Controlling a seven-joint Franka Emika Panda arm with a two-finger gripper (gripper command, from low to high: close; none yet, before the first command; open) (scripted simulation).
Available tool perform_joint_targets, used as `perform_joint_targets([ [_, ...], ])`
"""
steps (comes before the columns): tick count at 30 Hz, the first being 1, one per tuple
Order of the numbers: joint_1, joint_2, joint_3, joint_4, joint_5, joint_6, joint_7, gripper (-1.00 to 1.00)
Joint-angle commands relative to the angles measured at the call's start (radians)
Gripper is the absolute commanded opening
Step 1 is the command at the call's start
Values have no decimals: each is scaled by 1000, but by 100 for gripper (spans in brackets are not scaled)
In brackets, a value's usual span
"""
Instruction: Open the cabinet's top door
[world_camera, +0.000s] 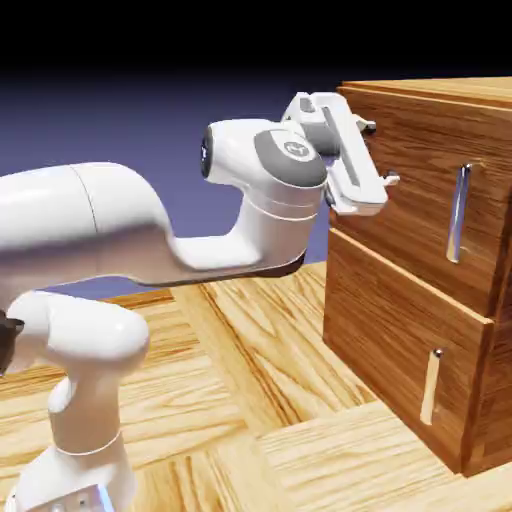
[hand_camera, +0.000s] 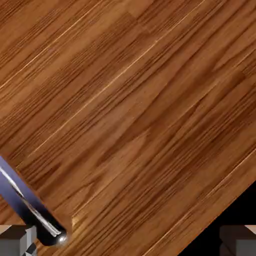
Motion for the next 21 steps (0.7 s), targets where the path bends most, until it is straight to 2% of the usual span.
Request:
perform_joint_targets([
  [1,18,-10,-20,9,-44,-2,-24,0],
  [13,231,-131,-265,119,-564,-26,-311,0],
  [19,397,-114,-331,256,-576,-46,-321,0],
  [20,397,-114,-331,256,-576,-46,-321,-100],
  [21,397,-114,-331,256,-576,-46,-321,-100],
])
